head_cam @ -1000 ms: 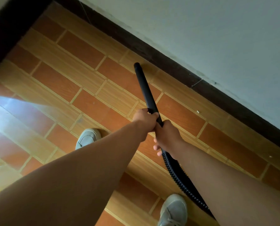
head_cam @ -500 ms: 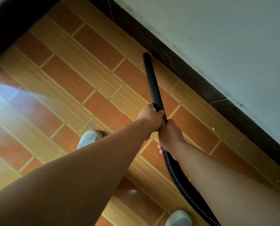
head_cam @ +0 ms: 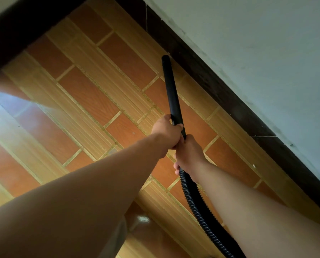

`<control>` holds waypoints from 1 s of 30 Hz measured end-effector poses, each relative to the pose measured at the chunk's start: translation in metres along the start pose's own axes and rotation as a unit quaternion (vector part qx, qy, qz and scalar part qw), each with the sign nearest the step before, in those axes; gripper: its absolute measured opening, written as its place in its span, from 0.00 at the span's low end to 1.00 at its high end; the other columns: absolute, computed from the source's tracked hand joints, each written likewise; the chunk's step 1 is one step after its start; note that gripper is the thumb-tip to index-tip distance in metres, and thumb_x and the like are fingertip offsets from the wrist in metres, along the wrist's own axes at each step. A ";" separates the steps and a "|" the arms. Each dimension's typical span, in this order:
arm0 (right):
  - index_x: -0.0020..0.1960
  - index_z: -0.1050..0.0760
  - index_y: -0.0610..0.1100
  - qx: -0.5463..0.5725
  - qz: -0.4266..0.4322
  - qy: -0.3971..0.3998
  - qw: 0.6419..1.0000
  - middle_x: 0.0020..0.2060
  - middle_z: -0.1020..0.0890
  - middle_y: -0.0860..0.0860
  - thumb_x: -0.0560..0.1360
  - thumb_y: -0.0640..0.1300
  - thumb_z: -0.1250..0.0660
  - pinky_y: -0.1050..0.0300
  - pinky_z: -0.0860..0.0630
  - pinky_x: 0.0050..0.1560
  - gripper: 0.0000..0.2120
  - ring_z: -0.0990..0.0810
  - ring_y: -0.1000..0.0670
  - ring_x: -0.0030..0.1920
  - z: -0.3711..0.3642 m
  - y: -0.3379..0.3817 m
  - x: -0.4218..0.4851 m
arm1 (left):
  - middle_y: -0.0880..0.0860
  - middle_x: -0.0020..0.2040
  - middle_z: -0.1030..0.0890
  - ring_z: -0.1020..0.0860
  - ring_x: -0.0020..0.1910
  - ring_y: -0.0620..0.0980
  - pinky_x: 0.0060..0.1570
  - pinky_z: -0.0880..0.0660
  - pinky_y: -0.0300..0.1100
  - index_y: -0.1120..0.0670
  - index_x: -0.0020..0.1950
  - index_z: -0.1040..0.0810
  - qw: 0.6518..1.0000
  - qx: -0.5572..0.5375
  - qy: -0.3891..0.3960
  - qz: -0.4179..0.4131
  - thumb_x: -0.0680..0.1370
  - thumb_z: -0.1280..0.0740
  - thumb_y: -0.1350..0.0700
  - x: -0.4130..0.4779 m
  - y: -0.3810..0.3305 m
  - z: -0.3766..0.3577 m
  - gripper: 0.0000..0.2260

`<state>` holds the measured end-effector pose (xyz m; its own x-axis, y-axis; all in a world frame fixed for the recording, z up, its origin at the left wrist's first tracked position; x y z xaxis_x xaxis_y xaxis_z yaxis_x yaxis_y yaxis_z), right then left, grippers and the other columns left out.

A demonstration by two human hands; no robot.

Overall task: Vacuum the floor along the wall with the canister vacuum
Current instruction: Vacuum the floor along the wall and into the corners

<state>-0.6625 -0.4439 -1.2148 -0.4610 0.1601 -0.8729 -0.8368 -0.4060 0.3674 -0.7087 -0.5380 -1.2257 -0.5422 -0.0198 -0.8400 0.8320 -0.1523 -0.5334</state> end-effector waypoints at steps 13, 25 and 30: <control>0.58 0.31 0.43 0.022 -0.005 0.011 1.000 0.38 0.21 0.42 0.86 0.51 0.48 0.53 0.26 0.31 0.13 0.25 0.46 0.27 -0.019 0.041 0.009 | 0.56 0.49 0.16 0.15 0.44 0.55 0.42 0.15 0.55 0.48 0.77 0.34 0.999 0.031 -0.015 0.001 0.82 0.35 0.55 0.020 -0.021 0.037 0.23; 0.56 0.26 0.43 -0.092 0.051 0.029 0.994 0.39 0.17 0.43 0.83 0.60 0.45 0.47 0.18 0.35 0.21 0.17 0.43 0.33 -0.034 0.091 0.030 | 0.57 0.50 0.17 0.15 0.45 0.55 0.39 0.15 0.52 0.52 0.70 0.30 0.998 -0.018 -0.062 0.024 0.81 0.32 0.56 0.049 -0.046 0.088 0.18; 0.59 0.29 0.43 -0.304 0.098 -0.066 0.945 0.43 0.20 0.50 0.82 0.62 0.39 0.56 0.29 0.33 0.22 0.20 0.50 0.37 -0.031 0.093 0.023 | 0.57 0.52 0.18 0.16 0.48 0.57 0.43 0.15 0.54 0.53 0.73 0.32 0.995 -0.049 -0.079 0.024 0.79 0.30 0.55 0.055 -0.052 0.095 0.23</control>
<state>-0.7414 -0.5056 -1.2103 -0.6565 0.1222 -0.7444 -0.4252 -0.8751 0.2313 -0.7933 -0.6252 -1.2345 -0.5065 -0.1817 -0.8429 0.8608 -0.0499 -0.5065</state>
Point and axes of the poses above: each hand's wrist, its own x-axis towards the middle knuckle, its own z-axis out of the back of the hand, y = z × x, the point moved 4 cm from there along x, towards the middle knuckle
